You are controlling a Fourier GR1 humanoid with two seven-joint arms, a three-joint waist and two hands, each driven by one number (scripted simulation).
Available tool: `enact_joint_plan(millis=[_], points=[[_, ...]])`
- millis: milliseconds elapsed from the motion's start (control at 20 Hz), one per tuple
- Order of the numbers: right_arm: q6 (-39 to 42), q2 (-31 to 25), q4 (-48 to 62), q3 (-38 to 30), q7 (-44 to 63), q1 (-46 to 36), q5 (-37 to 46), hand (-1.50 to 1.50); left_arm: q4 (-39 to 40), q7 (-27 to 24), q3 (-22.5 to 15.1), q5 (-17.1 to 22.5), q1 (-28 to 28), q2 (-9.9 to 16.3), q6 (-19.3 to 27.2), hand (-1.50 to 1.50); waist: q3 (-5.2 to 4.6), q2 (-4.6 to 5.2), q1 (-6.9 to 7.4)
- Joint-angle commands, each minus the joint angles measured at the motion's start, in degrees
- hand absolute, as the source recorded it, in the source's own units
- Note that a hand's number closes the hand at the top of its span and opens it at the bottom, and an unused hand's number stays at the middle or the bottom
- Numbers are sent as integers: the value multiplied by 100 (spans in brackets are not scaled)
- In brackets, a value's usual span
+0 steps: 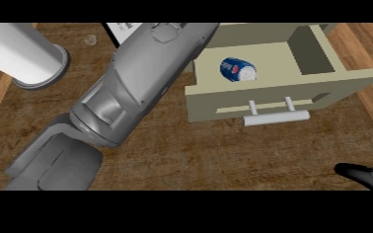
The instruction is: Pick up the can, place it into the drawer and close the drawer
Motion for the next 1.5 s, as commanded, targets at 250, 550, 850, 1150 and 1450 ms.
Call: enact_joint_plan(millis=[250,550,850,1150,1450], points=[[224,-419,174,134,-308,-335,474,-150,204,-253,-96,405,-125,-1,388,-150,1,46,-91],[283,-757,435,635,-794,-676,1643,-150,146,-443,8,704,-97,-1,156,-150,-7,55,72],[218,-992,773,1385,-810,-1014,2901,-150,207,-567,74,943,-124,-1,193,-150,-14,35,191],[-251,-931,2049,1974,-1447,-1397,4048,-150,337,-659,-7,876,-321,-1,326,-150,-8,1,386],[-514,-1044,3488,2196,-1609,-2148,4891,-150,395,-626,26,828,-225,157,-138,-150,-17,-26,571]])
